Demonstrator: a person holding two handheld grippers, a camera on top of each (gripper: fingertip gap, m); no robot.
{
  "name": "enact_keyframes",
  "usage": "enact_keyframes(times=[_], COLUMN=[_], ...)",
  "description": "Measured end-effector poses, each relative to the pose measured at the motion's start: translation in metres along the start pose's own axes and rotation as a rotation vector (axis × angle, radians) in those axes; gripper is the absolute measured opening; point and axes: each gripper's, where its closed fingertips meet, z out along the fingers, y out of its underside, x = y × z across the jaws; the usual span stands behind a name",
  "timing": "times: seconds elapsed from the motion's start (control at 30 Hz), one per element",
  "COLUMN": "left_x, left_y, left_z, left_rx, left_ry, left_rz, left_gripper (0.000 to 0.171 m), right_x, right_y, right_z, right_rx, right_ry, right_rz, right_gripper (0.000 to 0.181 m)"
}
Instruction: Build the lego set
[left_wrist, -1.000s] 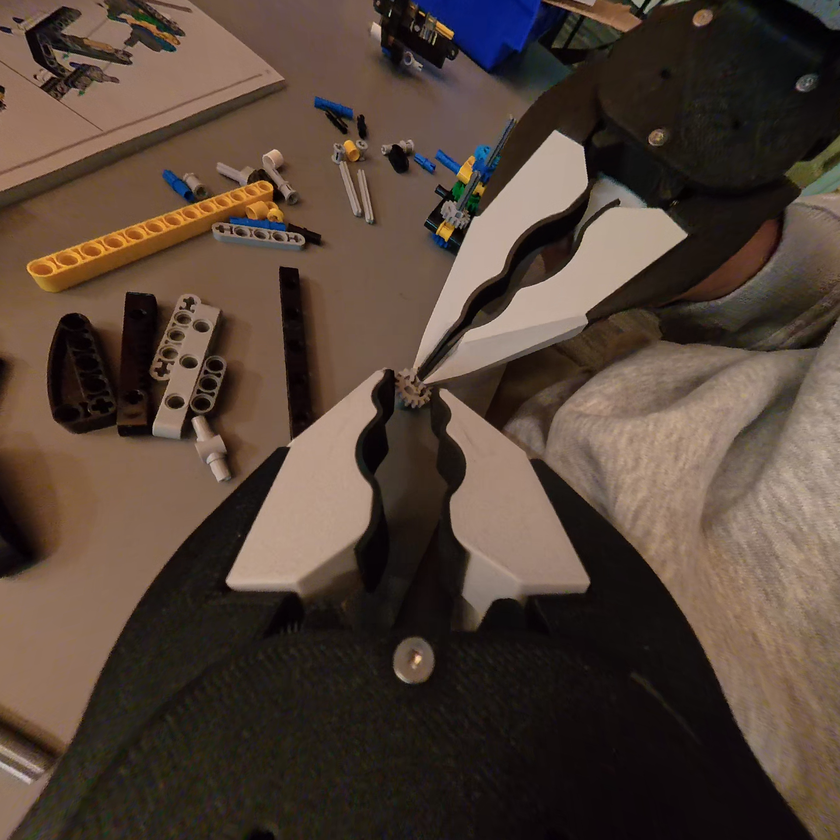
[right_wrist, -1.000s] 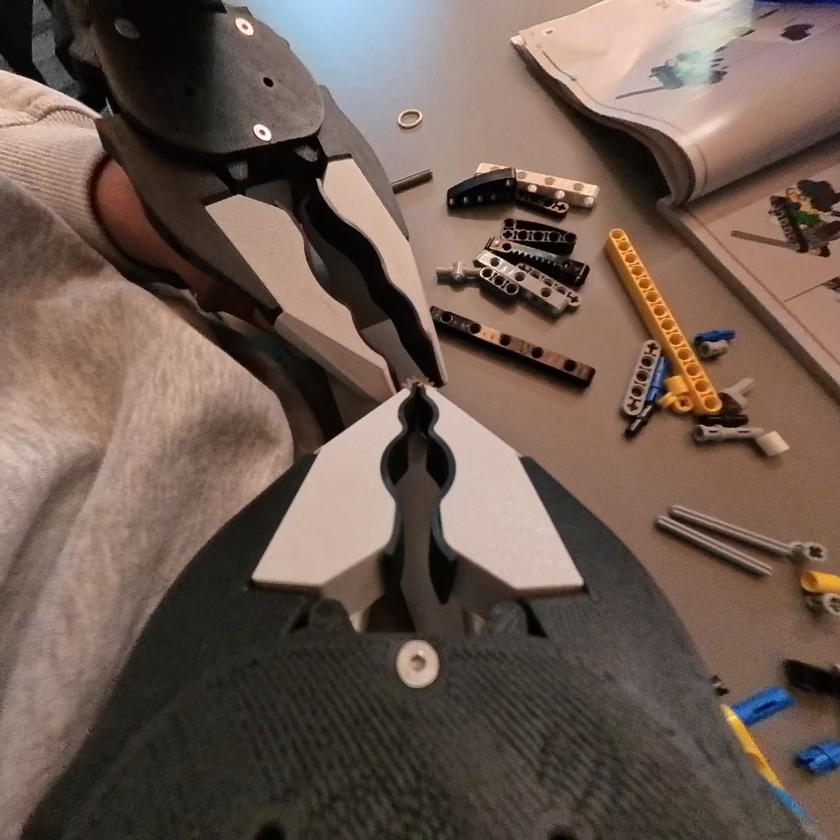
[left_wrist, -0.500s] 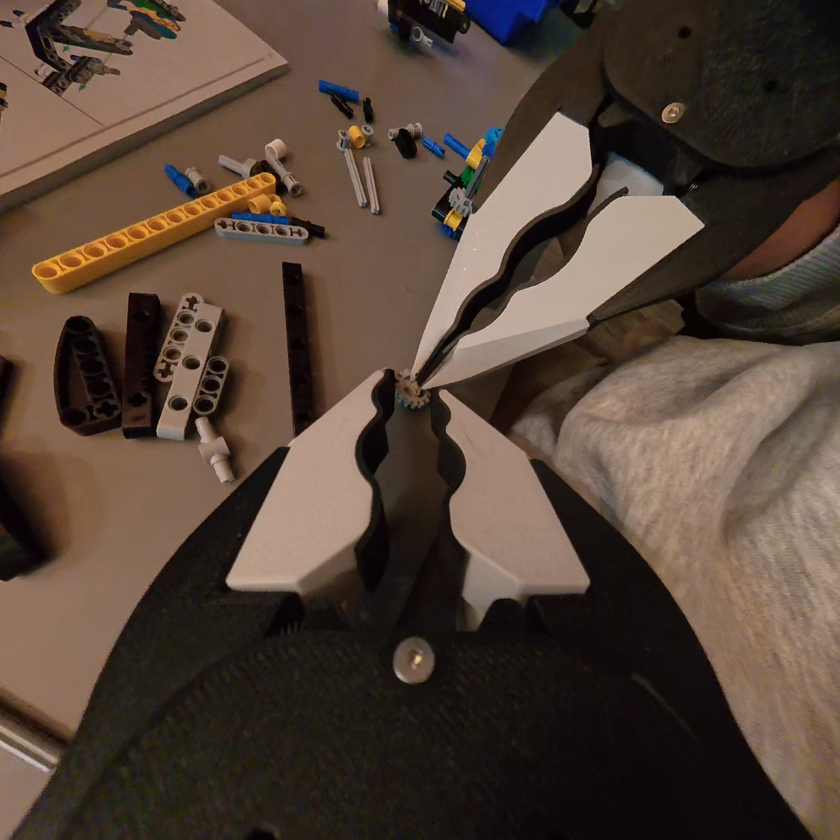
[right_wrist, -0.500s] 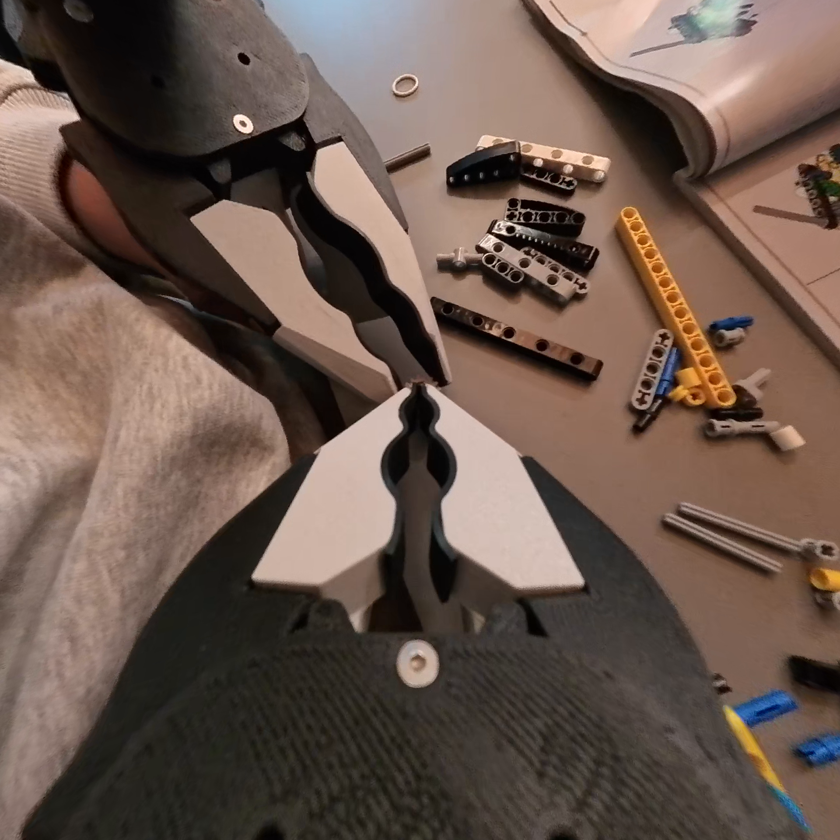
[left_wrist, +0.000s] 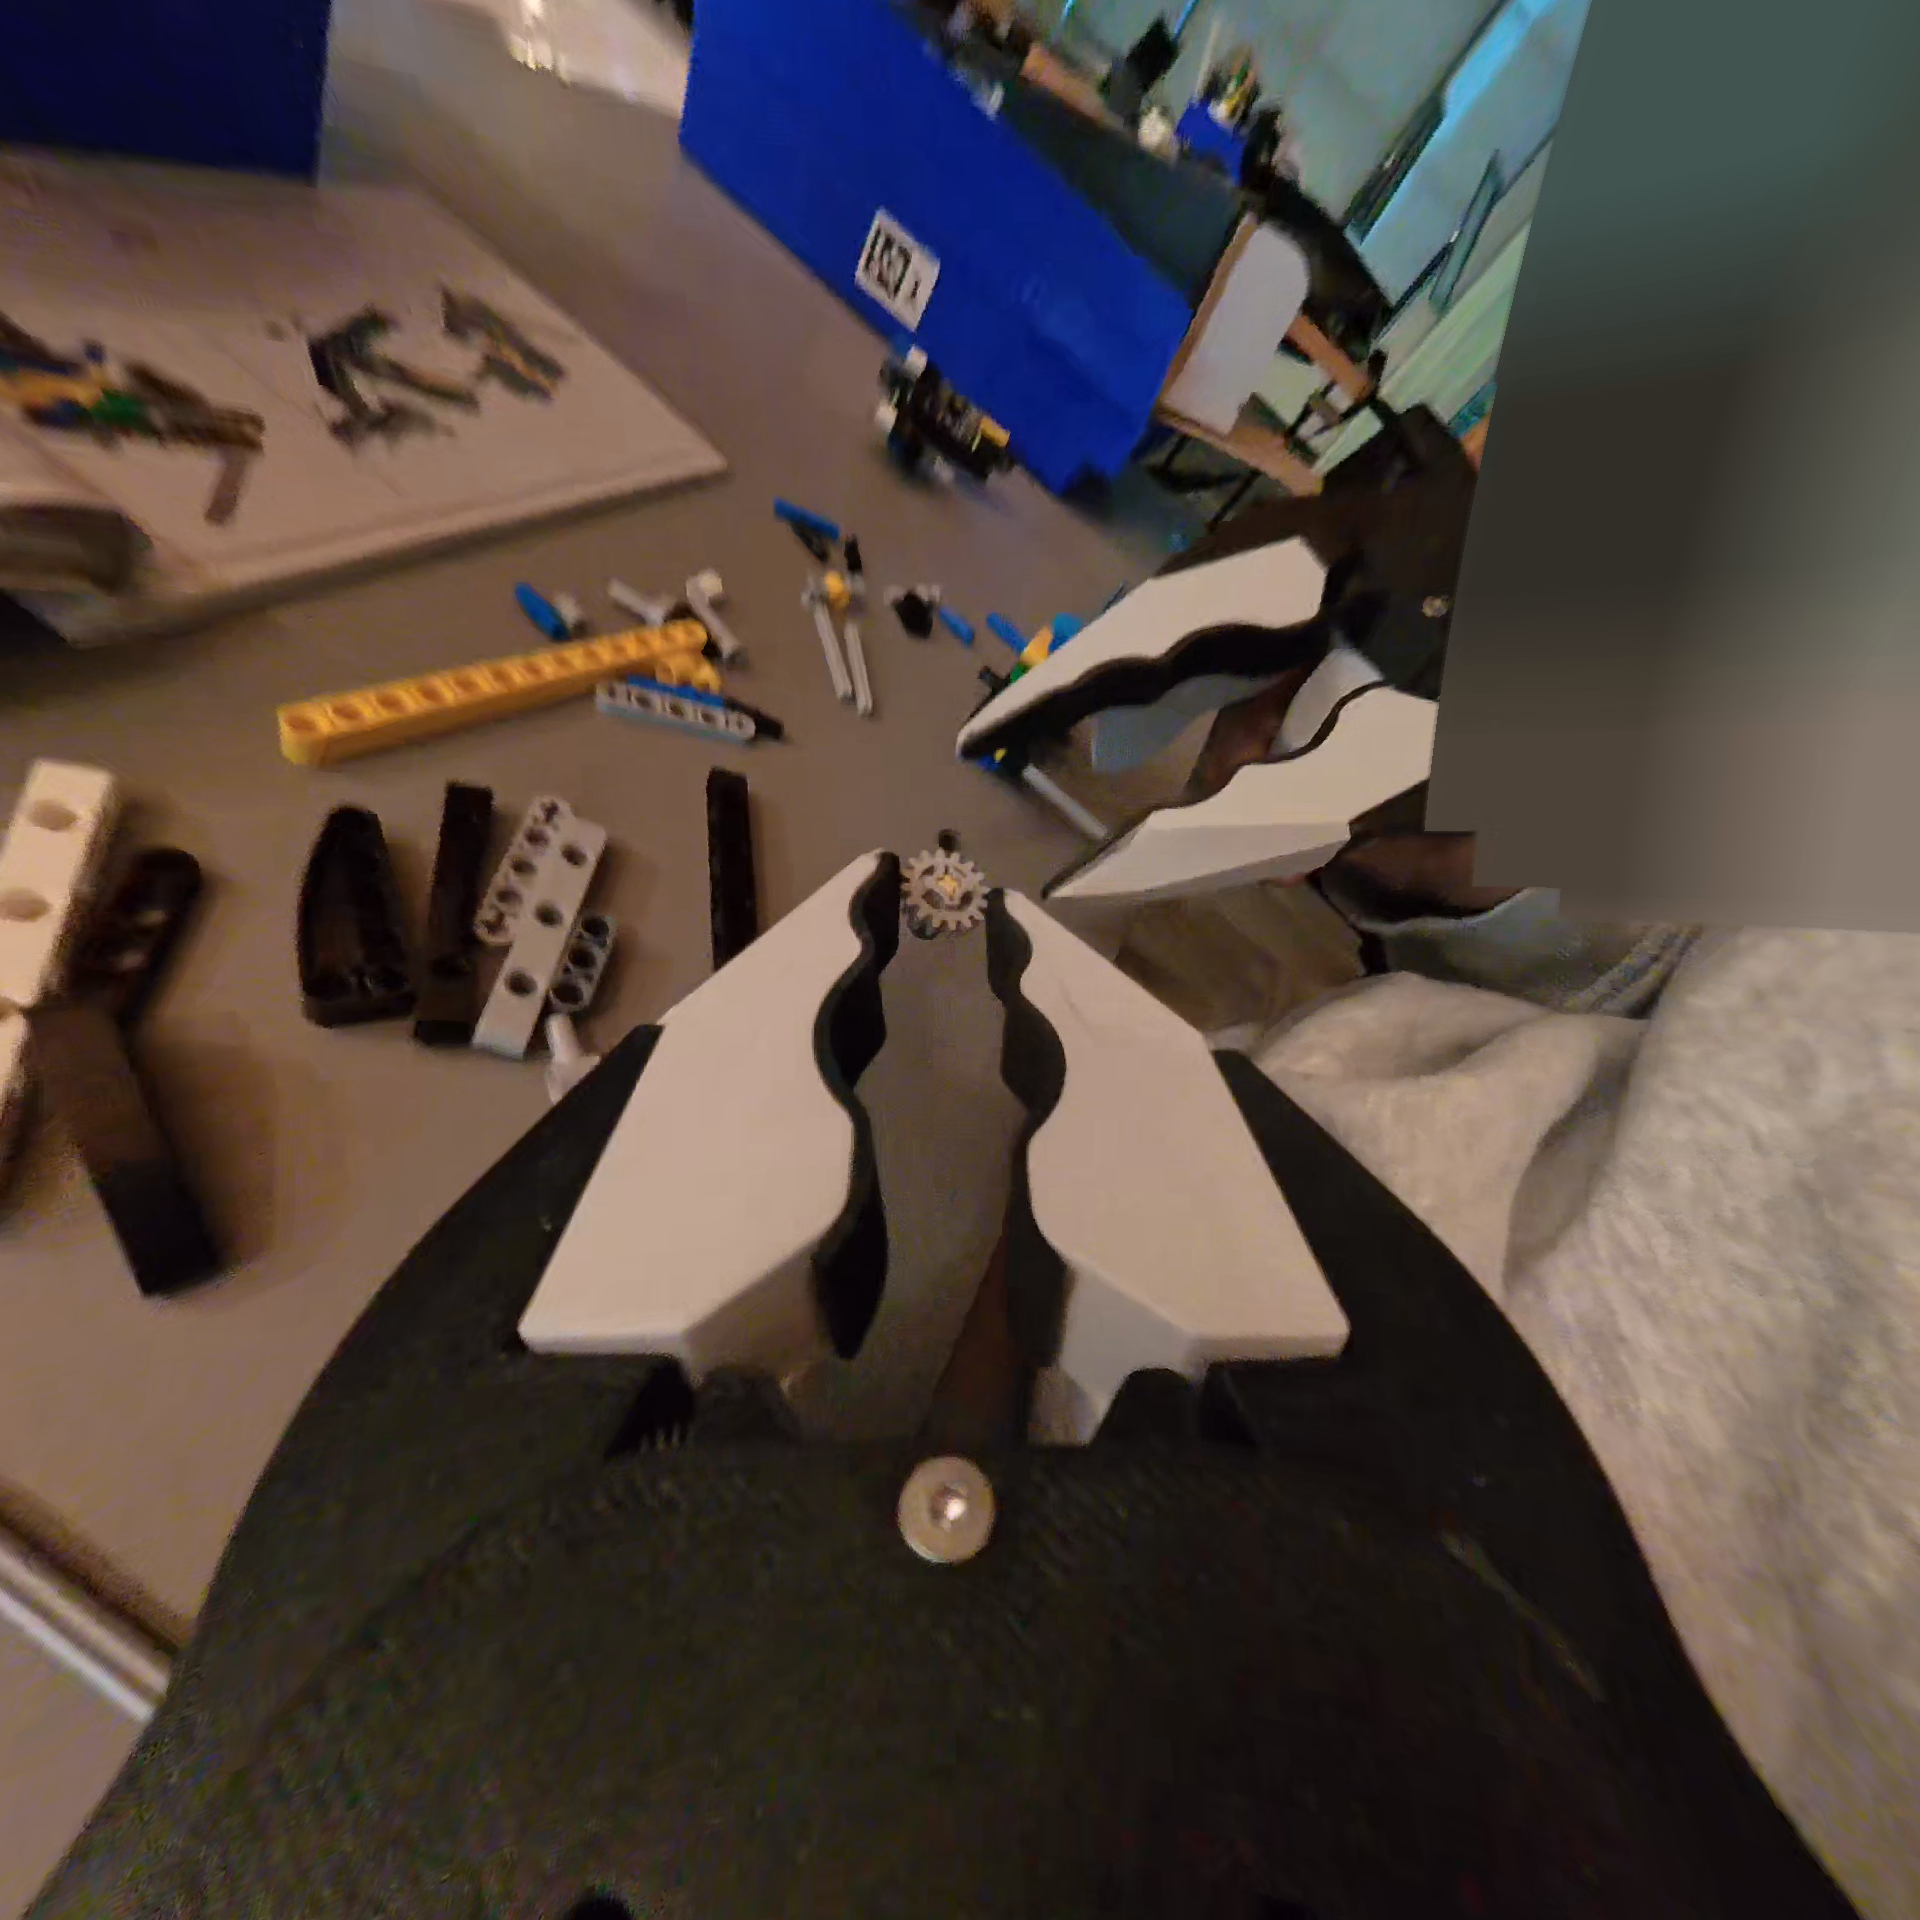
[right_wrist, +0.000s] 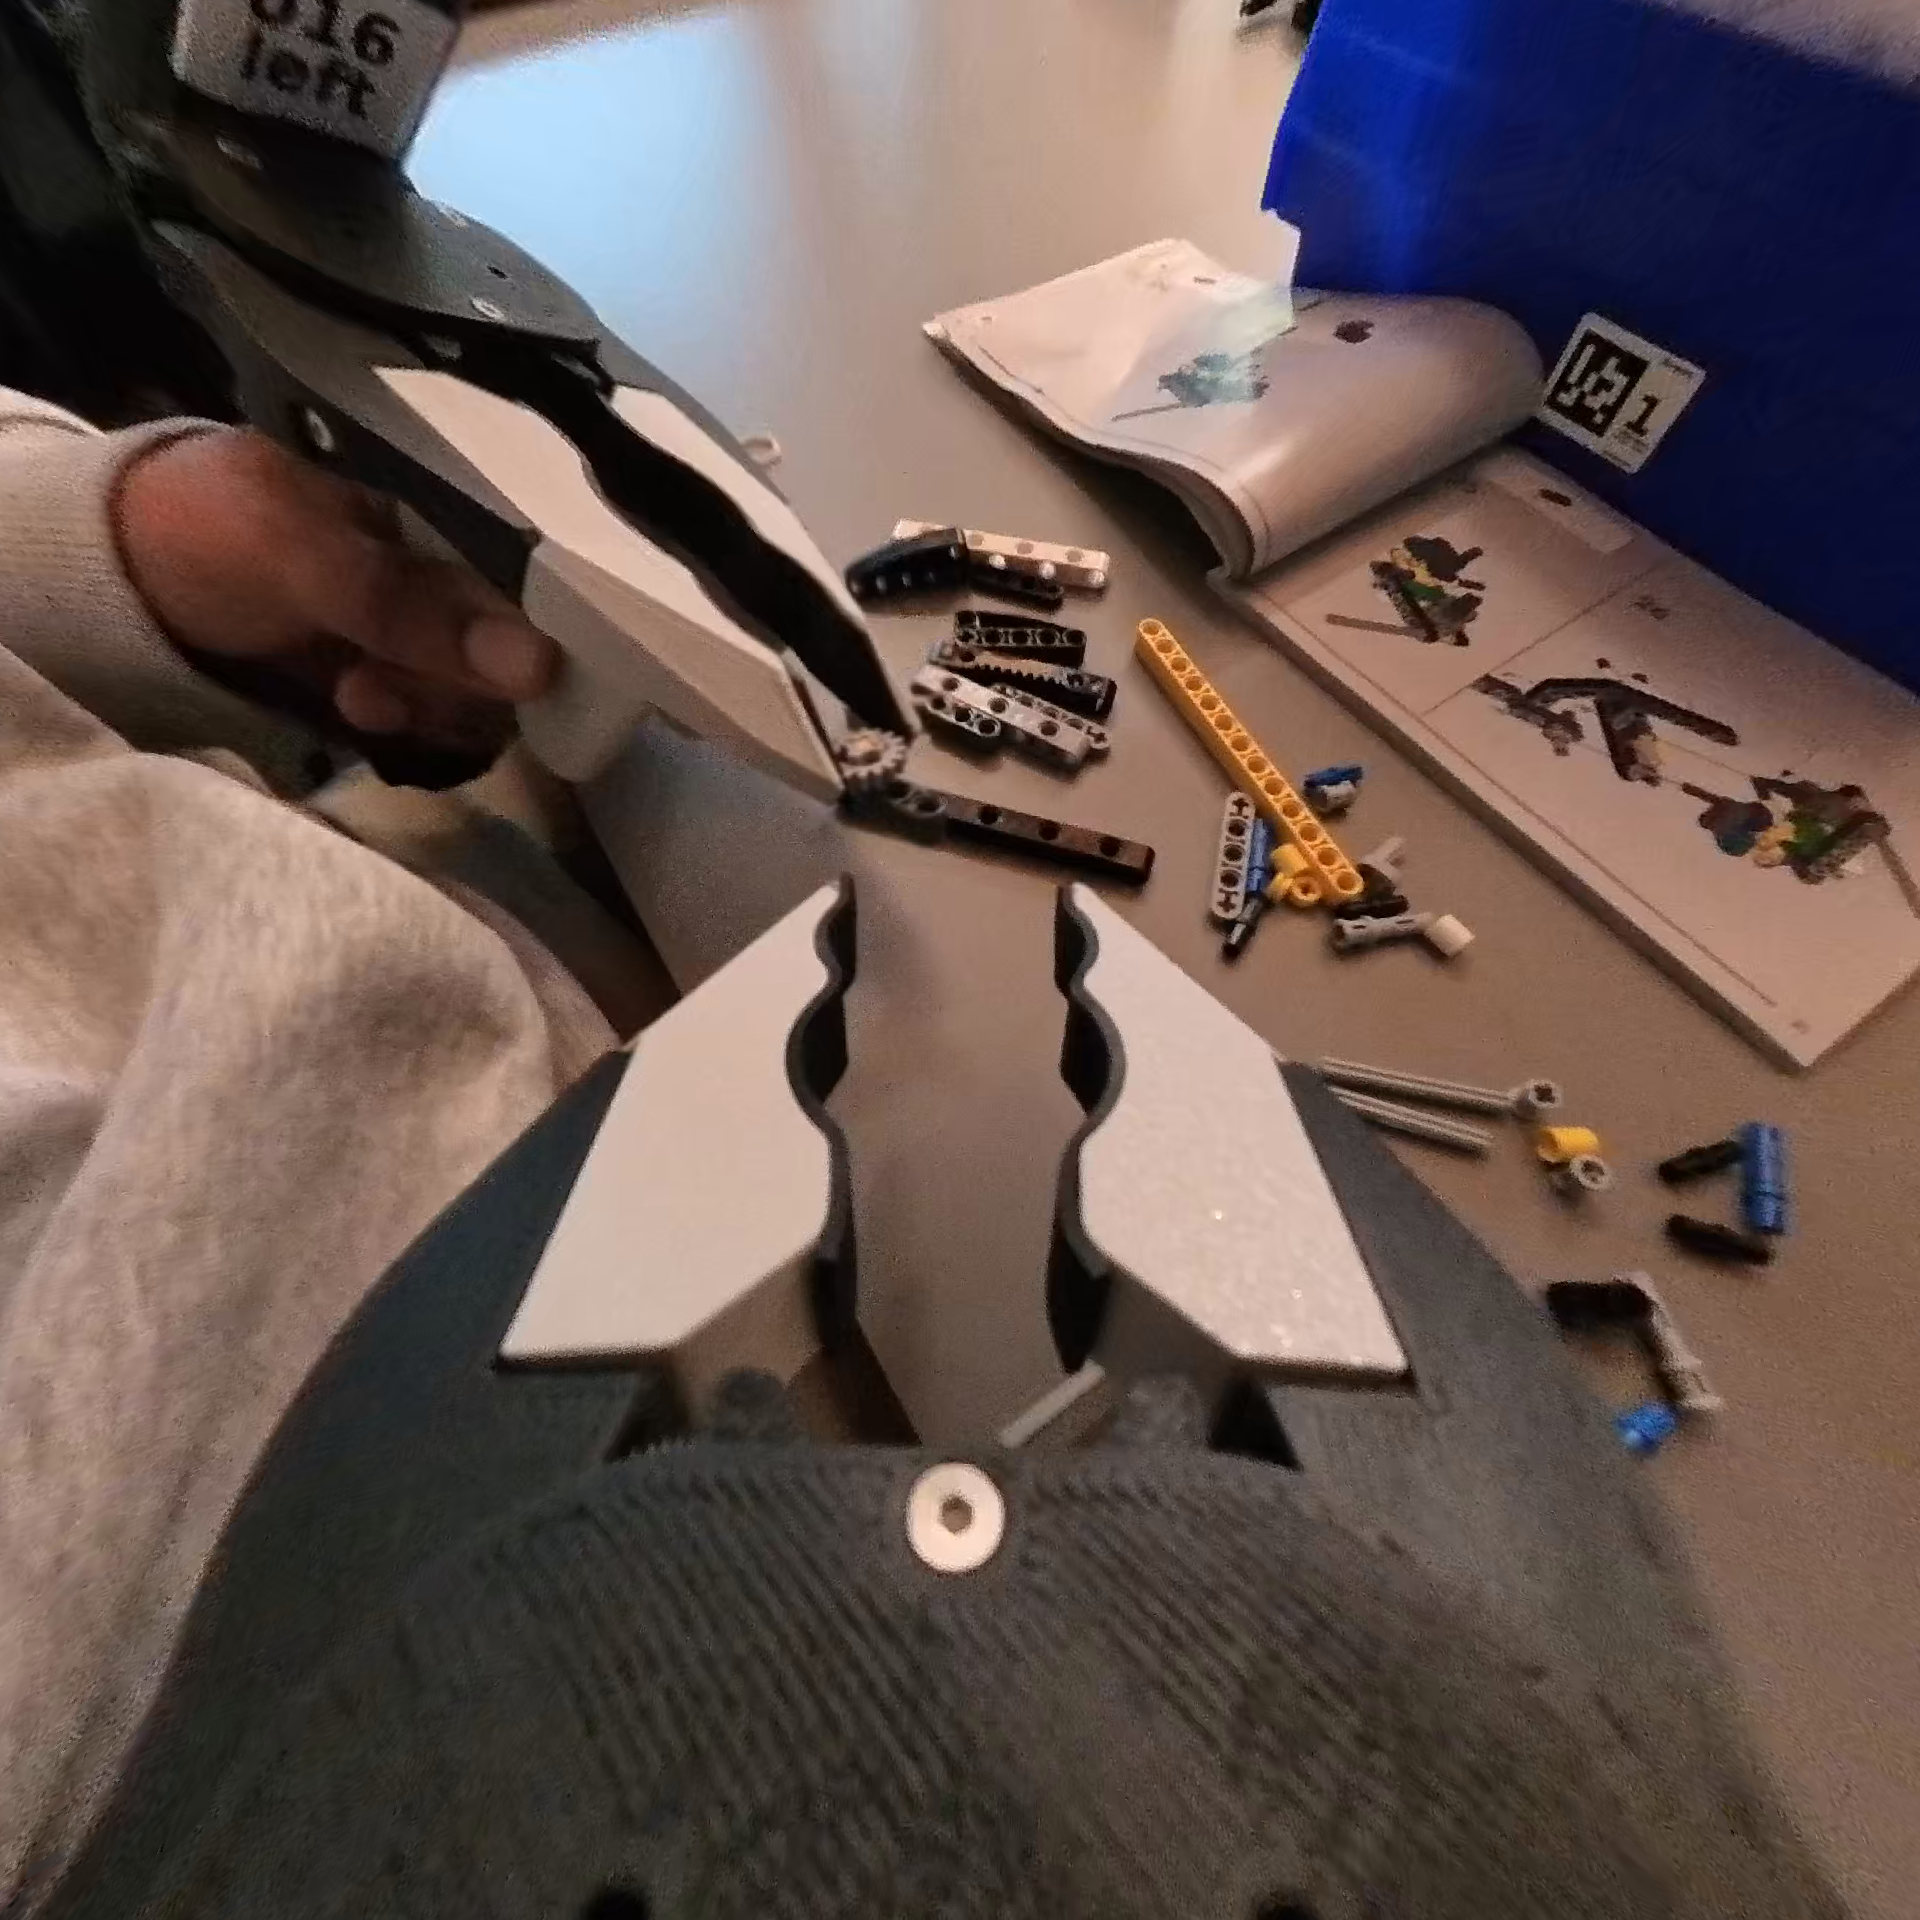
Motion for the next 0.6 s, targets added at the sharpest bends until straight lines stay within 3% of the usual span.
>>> enact_keyframes(times=[0.33,0.5,0.6], left_x=[0.024,0.035,0.041], left_y=[-0.025,-0.052,-0.061], left_z=[-0.009,-0.027,-0.033], left_rx=[0.184,0.349,0.414], left_ry=[0.203,0.432,0.565], left_rz=[-0.060,-0.272,-0.410], left_gripper=[0.014,0.014,0.014], right_x=[-0.008,-0.016,-0.019], right_y=[-0.026,-0.048,-0.059], right_z=[0.000,-0.013,-0.022], right_rx=[0.179,0.343,0.430], right_ry=[-0.114,-0.205,-0.234], right_rz=[0.038,0.091,0.129], right_gripper=[0.042,0.045,0.035])
